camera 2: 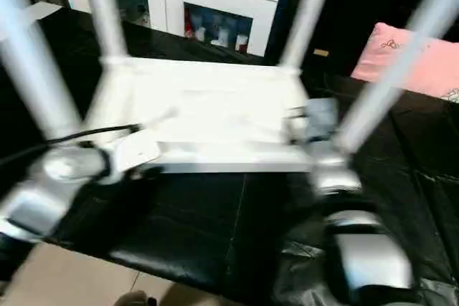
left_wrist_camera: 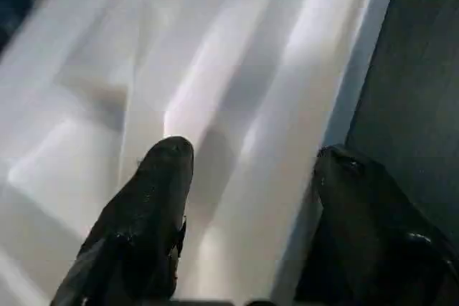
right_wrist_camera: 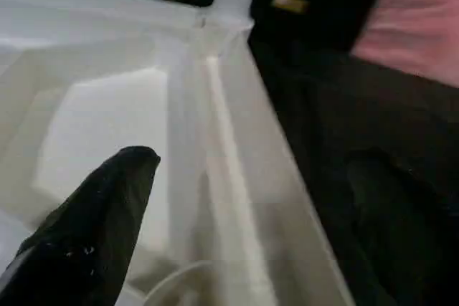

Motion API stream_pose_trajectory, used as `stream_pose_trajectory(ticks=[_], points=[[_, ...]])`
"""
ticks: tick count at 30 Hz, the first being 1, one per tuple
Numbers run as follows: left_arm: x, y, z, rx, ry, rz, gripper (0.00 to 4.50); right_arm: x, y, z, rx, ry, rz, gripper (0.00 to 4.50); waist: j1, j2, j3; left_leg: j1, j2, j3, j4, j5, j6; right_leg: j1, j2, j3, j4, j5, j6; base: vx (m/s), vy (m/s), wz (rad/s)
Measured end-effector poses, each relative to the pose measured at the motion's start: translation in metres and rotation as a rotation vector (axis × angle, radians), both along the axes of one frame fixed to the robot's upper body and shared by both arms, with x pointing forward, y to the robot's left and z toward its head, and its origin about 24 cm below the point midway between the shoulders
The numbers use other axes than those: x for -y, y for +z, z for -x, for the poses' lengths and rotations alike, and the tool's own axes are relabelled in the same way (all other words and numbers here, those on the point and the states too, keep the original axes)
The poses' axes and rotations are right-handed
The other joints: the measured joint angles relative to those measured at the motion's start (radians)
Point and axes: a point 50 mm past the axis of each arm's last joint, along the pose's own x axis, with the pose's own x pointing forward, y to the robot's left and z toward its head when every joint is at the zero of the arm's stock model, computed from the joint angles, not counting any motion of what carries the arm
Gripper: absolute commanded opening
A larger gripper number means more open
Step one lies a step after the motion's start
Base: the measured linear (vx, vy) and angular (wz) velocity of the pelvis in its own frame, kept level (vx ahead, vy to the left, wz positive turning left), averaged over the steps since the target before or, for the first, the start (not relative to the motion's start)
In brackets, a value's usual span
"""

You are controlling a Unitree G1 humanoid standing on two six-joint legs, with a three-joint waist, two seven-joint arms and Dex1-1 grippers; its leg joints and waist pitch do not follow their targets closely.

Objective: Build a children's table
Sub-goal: Rotate table base

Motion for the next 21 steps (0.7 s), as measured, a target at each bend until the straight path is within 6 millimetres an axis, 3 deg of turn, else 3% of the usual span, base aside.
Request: stream_pose_trajectory(ticks=[5,8,14,21], points=[[0.01,-0.012,0.019,-0.087,-0.018,0.241,3.06,-0.005,-0.004,0.004,0.005,0.109,-0.012,4.5,-0.024,0.003,-0.001,0.0,0.002,0.0,-0.001,0.0,0.0,-0.001,0.001,-0.001,0.001,-0.002,-0.001,0.0,0.0,0.0],[0.003,-0.013,0.026,-0.114,0.011,0.316,3.06,-0.017,-0.008,0.006,0.008,0.2,-0.029,4.5,-0.031,0.004,-0.001,0.001,0.002,0.0,-0.001,0.0,0.0,-0.002,0.002,-0.001,0.002,-0.001,-0.002,0.0,0.0,0.0],[-0.038,-0.017,0.057,-0.271,0.066,0.377,3.42,-0.052,-0.014,0.03,0.053,0.476,-0.039,4.5,-0.03,0.003,0.0,0.002,0.002,-0.001,-0.001,-0.001,0.001,-0.001,0.002,-0.001,0.001,-0.004,0.0,0.0,0.0,0.0],[-0.089,-0.01,0.089,-0.43,0.124,0.32,3.89,-0.062,-0.014,0.067,0.089,0.6,-0.148,4.5,-0.021,0.002,-0.001,0.004,0.001,-0.001,-0.001,-0.001,0.002,0.001,0.002,0.0,0.001,-0.008,0.006,0.0,0.0,0.0]])
